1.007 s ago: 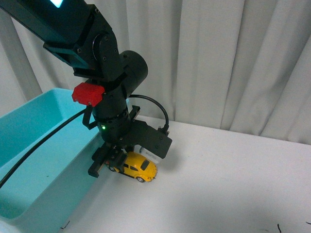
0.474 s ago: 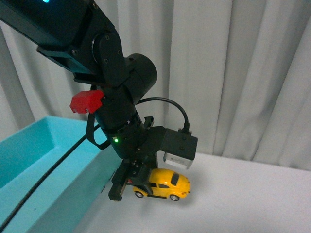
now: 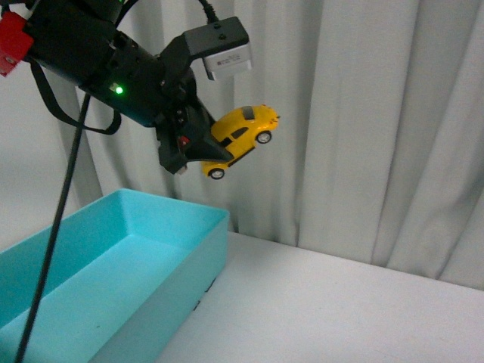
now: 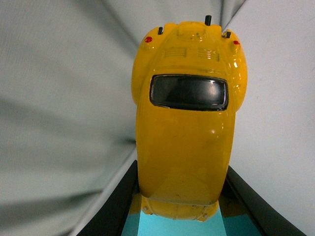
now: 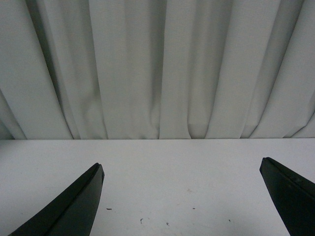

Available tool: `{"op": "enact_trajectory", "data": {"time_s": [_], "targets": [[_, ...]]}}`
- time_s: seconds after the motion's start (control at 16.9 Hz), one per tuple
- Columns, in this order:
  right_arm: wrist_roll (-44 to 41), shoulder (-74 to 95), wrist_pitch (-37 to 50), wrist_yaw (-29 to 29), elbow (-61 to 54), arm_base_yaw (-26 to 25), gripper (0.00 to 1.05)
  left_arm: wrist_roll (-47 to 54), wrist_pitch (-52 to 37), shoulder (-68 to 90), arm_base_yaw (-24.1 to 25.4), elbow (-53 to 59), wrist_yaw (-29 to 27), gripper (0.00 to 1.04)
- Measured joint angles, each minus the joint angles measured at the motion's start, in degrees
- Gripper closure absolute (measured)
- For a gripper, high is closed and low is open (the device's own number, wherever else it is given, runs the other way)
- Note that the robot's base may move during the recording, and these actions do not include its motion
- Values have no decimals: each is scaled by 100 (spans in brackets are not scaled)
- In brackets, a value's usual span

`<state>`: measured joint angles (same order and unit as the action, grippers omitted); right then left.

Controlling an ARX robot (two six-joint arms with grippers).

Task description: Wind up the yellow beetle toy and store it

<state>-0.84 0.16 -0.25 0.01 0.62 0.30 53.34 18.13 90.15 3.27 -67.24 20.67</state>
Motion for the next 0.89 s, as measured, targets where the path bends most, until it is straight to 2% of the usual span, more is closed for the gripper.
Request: {"op": "enact_trajectory", "data": {"time_s": [0.3,0.36,0.41,0.53,0.89], "targets": [[0,0,2,0,0,0,7,-1858,129,457,1281,164,-1086,67],[0,0,2,0,0,0,7,-2509,-4,909,1698,254,-1346,67],[0,0,2,0,0,0,7,-3040,-317,1434,1827,555,-1521,67],[0,0,2,0,0,0,7,-3462,-645,2472,1794,308,-1996,67],[0,0,2,0,0,0,7,-3480,-713,3025,1589,-177,-2413,67]]}}
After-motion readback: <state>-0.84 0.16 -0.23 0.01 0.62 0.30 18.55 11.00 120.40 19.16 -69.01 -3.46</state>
